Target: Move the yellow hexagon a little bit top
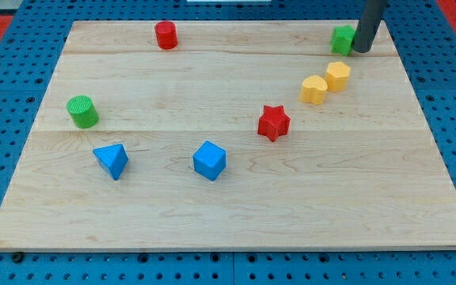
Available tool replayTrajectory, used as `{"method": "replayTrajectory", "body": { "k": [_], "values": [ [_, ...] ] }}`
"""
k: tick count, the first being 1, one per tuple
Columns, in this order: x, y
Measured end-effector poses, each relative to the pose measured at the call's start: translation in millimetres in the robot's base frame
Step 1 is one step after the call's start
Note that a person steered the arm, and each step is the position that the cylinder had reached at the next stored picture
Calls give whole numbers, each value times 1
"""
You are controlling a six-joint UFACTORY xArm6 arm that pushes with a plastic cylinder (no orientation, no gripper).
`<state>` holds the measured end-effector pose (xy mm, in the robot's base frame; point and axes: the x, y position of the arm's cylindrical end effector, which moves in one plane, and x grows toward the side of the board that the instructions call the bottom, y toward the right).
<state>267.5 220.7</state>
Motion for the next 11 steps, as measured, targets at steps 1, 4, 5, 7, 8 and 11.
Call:
{"method": "replayTrajectory", "body": {
  "k": [1, 4, 5, 7, 8, 11],
  "values": [
    [-2, -12],
    [35, 44],
    [81, 44],
    [122, -10],
    [109, -19],
    [91, -64]
  ]
}}
